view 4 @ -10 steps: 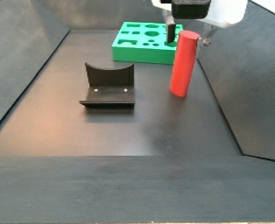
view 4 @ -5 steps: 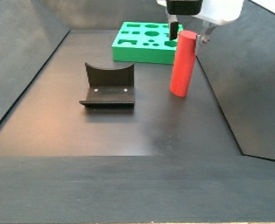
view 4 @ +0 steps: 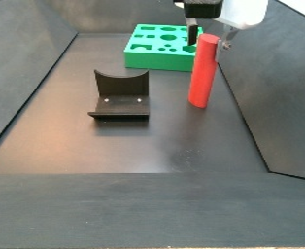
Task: Pick up the oval object. Move up. Move to above the board. Insert the oval object.
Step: Pick up the oval object.
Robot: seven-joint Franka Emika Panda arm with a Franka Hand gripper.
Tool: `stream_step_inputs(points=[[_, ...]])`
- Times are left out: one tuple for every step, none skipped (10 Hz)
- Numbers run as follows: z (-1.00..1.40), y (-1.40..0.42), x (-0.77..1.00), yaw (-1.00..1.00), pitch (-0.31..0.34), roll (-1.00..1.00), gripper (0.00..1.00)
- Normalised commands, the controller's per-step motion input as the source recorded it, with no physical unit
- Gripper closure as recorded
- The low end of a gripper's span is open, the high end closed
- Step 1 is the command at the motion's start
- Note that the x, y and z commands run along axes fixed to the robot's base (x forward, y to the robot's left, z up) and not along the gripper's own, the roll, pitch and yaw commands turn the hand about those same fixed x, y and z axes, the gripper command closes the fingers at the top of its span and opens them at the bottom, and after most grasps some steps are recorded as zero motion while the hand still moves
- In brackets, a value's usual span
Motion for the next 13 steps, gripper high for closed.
stream_step_inputs(points=[[-0.18,0.0,-0.14,0.0,-0.114,0.03,0.0],[0.0,0.0,0.0,0.0,0.0,0.0,0.0],[0.0,0.0,0.0,0.0,0.0,0.0,1.0],[0.0,0.0,0.0,0.0,0.0,0.0,1.0],[0.0,0.0,0.0,0.0,0.0,0.0,1.0],[0.0,0.0,0.0,0.0,0.0,0.0,1.0],[0.0,0.0,0.0,0.0,0.0,0.0,1.0],[0.0,0.0,0.0,0.0,0.0,0.0,1.0],[0.0,0.0,0.0,0.0,0.0,0.0,1.0],[0.0,0.0,0.0,0.0,0.0,0.0,1.0],[0.0,0.0,0.0,0.0,0.0,0.0,1.0],[0.0,0.0,0.0,0.0,0.0,0.0,1.0],[0.0,0.0,0.0,0.0,0.0,0.0,1.0]])
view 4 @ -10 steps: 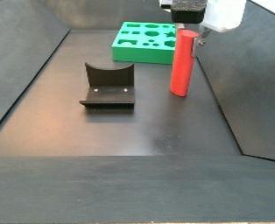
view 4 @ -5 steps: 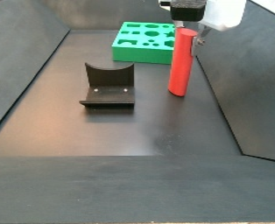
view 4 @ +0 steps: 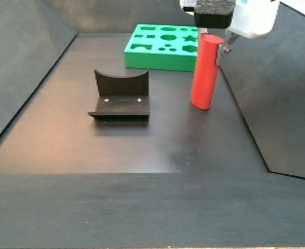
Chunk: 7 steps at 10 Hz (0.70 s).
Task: Pick up the oval object. Move up. Move to above the board. Insert the oval object.
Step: Move up, then move to above the board.
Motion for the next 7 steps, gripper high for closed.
stream_step_inputs(points=[[0.83,0.0,0.0,0.0,0.0,0.0,1.0],[0.82,-0.05,0.0,-0.02,0.003,0.0,1.0],[0.75,-0.06,-0.01,-0.01,0.022,-0.02,1.0],[0.61,-0.04,-0.02,0.0,0.033,-0.05,1.0],[0.48,-0.03,-0.01,0.0,0.039,-0.07,1.0],[0.39,-0.02,-0.01,0.0,0.044,-0.08,1.0],[1.0,-0.09,0.32,-0.18,0.174,-0.01,1.0]])
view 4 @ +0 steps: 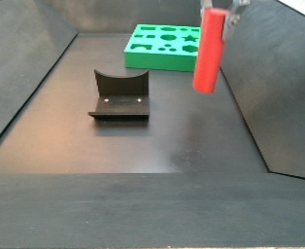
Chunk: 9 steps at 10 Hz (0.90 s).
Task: Pick up the oval object. Move up. Move to above the board. Insert the oval object.
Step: Move to above the board.
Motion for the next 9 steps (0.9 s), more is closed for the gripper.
stream_step_inputs(points=[[1.0,-0.09,0.33,-0.18,0.179,-0.02,1.0],[1.0,-0.08,0.32,-0.13,0.198,-0.05,1.0],[1.0,-0.07,0.29,-0.1,0.163,-0.05,1.0],[1.0,-0.07,0.25,-0.06,0.112,-0.06,1.0],[1.0,-0.06,0.23,-0.05,0.095,-0.06,1.0],[1.0,-0.05,0.17,-0.04,0.073,-0.07,1.0],[1.0,-0.04,0.15,-0.03,0.068,-0.08,1.0],[0.93,-0.03,0.1,-0.03,0.063,-0.09,1.0],[0.79,-0.03,0.06,-0.02,0.056,-0.1,1.0]])
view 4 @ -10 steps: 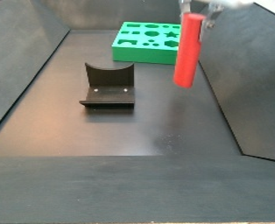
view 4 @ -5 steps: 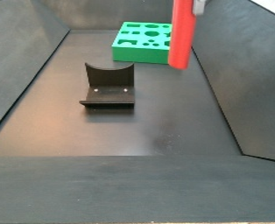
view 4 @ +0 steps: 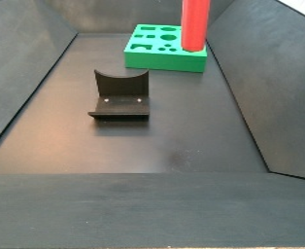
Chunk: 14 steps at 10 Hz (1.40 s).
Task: Pick up the oval object. Move up. Move to above the board. Insert the oval object.
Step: Move to above the board.
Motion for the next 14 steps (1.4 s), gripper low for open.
stream_step_inputs(points=[[0.66,-0.02,0.03,-0.02,0.053,-0.11,1.0],[0.52,-0.01,0.01,-0.03,0.048,-0.12,1.0],[0.33,-0.01,0.0,-0.03,0.047,-0.13,1.0],[0.2,0.0,0.0,-0.03,0.05,-0.13,1.0],[0.13,-1.0,0.17,1.0,0.007,-0.05,1.0],[0.12,-1.0,0.18,1.0,0.007,-0.04,1.0],[0.12,-1.0,0.18,1.0,0.014,-0.02,1.0],[0.12,-1.0,0.19,1.0,0.017,-0.03,1.0],[0.12,-1.0,0.2,1.0,0.024,-0.03,1.0],[0.13,-1.0,0.21,1.0,0.032,-0.02,1.0],[0.13,-1.0,0.22,1.0,0.045,-0.02,1.0],[0.13,-1.0,0.24,1.0,0.056,-0.01,1.0],[0.14,-1.0,0.25,1.0,0.071,0.0,1.0],[0.14,-1.0,0.28,1.0,0.086,0.0,1.0]])
